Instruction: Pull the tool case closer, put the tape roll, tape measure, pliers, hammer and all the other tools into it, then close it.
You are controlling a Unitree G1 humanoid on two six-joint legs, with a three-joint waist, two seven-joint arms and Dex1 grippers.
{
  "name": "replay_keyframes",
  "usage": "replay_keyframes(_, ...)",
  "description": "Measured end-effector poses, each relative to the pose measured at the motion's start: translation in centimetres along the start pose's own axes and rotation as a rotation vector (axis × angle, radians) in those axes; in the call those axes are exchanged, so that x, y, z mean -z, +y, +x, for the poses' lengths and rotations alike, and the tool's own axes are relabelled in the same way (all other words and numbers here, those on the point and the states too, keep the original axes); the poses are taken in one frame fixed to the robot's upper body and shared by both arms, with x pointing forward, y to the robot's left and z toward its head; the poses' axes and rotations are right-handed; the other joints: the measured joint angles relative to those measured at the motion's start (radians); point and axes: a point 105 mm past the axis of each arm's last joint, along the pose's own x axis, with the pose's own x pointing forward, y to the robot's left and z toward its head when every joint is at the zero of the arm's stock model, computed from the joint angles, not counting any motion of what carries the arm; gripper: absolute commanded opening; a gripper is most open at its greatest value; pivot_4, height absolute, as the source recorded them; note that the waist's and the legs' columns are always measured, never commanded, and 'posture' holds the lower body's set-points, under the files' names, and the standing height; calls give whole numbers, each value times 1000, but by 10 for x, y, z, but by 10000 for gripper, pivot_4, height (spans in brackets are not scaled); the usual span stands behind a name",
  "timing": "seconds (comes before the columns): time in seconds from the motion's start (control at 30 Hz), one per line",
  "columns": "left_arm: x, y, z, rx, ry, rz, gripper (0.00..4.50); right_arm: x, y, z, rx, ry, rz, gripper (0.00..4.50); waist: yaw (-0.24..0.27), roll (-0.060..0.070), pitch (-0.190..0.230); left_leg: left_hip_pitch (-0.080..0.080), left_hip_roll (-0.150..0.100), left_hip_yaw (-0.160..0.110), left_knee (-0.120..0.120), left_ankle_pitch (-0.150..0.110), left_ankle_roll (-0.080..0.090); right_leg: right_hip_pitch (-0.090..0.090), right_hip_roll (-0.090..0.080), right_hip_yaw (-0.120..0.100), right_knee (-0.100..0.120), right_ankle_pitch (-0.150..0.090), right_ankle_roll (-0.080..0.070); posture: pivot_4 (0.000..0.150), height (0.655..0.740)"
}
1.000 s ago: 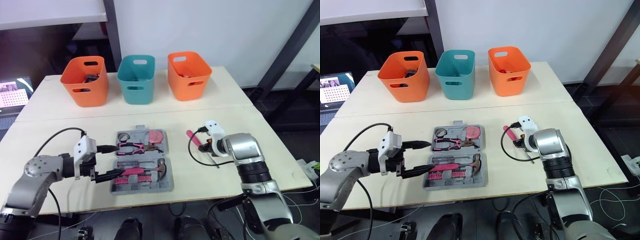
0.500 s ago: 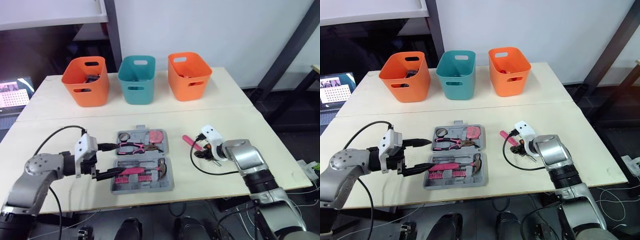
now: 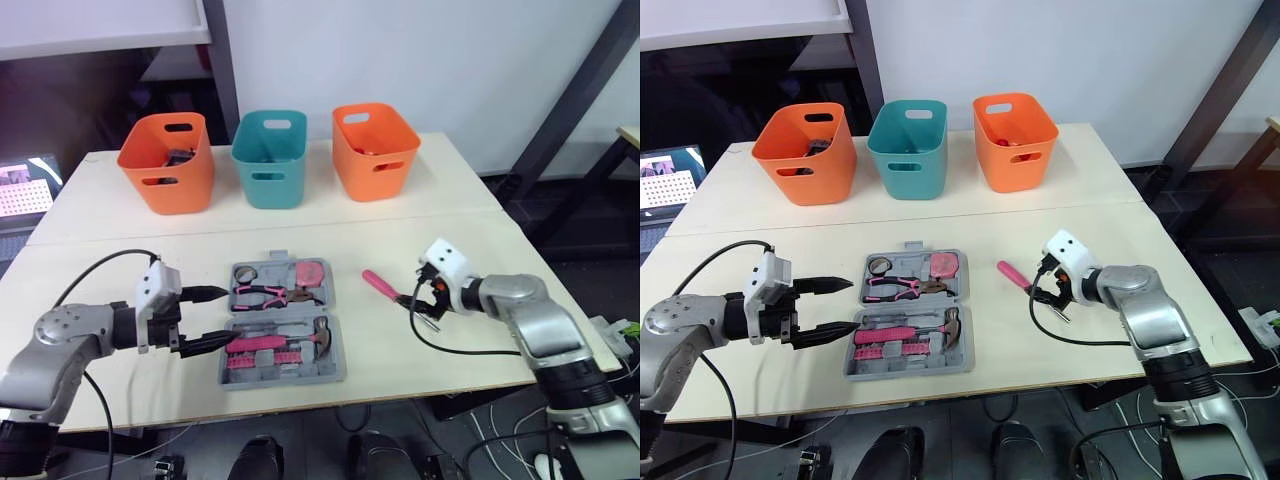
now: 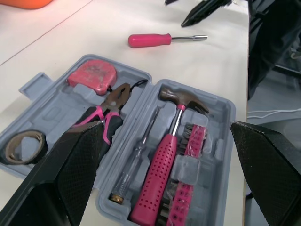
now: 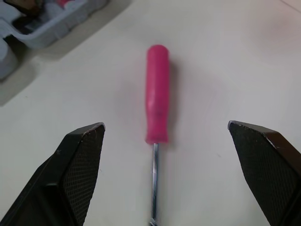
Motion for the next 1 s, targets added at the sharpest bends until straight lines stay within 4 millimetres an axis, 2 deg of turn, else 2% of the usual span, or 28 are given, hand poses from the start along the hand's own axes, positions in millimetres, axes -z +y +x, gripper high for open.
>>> replay_keyframes(0.1, 1, 1, -1, -5, 6, 11, 45000, 11, 3, 18, -14, 21, 36, 44621, 0, 0, 0, 0, 0, 0, -1, 0, 0, 0, 0, 0, 0, 2, -4, 1500, 7400)
replay_keyframes(0.33, 4, 1, -1, -6, 24, 21, 45000, 19, -7, 32, 17, 43, 40, 44621, 2, 0, 1, -1, 0, 0, -1, 0, 0, -1, 0, 0, 0, 2, -3, 1500, 7400)
replay_keyframes(0.37, 6, 0, -2, -5, 28, 15, 45000, 20, -8, 32, 19, 45, 41, 39047, 1, 0, 1, -1, 0, 0, -1, 0, 0, -1, 0, 0, 0, 2, -3, 1500, 7400)
replay_keyframes(0.4, 7, -1, -2, -4, 31, 13, 45000, 20, -9, 32, 21, 44, 40, 36129, 1, 0, 1, -1, 0, 0, -1, 0, 0, -1, 0, 0, 0, 2, -3, 1500, 7400)
replay_keyframes(0.6, 7, -1, -2, -7, 39, 27, 45000, 23, -5, 31, 11, 41, 49, 5801, 3, 0, 0, 0, 0, 0, 0, 0, 0, 0, 0, 0, 0, 2, -3, 1500, 7400)
replay_keyframes(0.63, 7, -1, -2, -7, 40, 30, 45000, 23, -4, 31, 9, 39, 49, 3803, 2, 0, 0, 0, 0, 0, 0, 0, 0, 0, 0, 0, 0, 2, -3, 1500, 7400)
replay_keyframes(0.77, 9, -1, -4, -3, 47, 34, 45000, 20, -1, 27, 1, 42, 28, 4001, 2, 1, 1, 0, 0, 0, -1, 0, 0, 0, 0, 0, 0, 2, -3, 1500, 7400)
replay_keyframes(0.87, 14, -1, -9, -5, 80, 36, 45000, 9, 1, 17, -16, 53, -27, 4001, 2, 1, 1, -1, 0, 0, -1, 0, 0, -1, 0, 1, 0, 2, -3, 1500, 7400)
replay_keyframes(0.93, 20, -3, -16, -3, 119, 52, 45000, -5, 5, 11, -44, 69, -104, 4001, -4, 1, 1, -1, 0, 1, -2, 0, 0, -2, 0, 1, 0, 2, -3, 1500, 7400)
replay_keyframes(1.0, 28, -8, -22, 13, 169, 68, 45000, -29, 14, 5, -85, 66, -207, 4001, -7, 2, 2, -1, 0, 2, -2, 0, 0, -4, 0, 2, 0, 2, -3, 1500, 7400)
